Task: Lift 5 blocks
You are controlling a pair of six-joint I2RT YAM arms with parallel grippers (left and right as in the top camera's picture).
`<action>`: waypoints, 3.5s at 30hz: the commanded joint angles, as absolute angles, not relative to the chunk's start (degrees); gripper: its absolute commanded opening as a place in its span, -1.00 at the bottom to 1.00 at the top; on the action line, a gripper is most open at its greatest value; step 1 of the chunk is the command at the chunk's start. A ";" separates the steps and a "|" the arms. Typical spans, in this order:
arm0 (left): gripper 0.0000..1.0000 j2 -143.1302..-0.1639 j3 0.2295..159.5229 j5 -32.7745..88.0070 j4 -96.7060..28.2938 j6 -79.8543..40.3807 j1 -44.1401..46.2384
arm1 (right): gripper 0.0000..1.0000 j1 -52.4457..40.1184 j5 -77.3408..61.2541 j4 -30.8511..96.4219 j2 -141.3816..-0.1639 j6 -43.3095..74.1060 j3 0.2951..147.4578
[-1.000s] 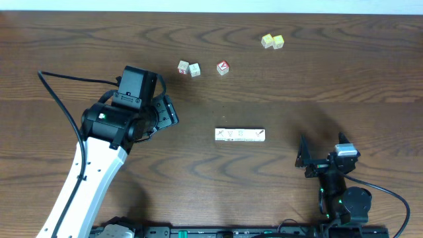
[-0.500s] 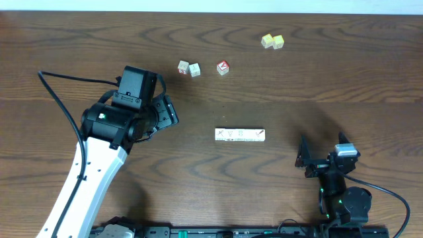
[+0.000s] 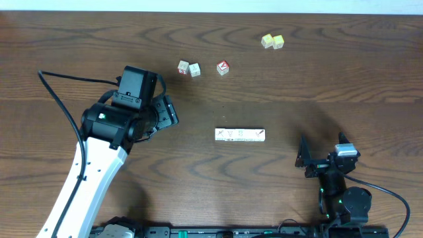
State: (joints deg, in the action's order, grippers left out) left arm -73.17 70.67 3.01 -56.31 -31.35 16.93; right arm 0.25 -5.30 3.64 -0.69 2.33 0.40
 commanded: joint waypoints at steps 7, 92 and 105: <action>0.53 -61.14 57.19 3.57 -50.89 -10.13 14.50 | 0.99 0.16 -4.54 3.95 -0.34 2.70 0.32; 0.53 -0.08 0.23 5.19 -3.81 0.47 -2.94 | 0.99 0.16 -4.54 3.95 -0.34 2.72 0.32; 0.54 -0.08 0.23 3.36 -3.77 0.40 -2.94 | 0.98 0.16 -4.54 3.95 -0.34 2.70 0.32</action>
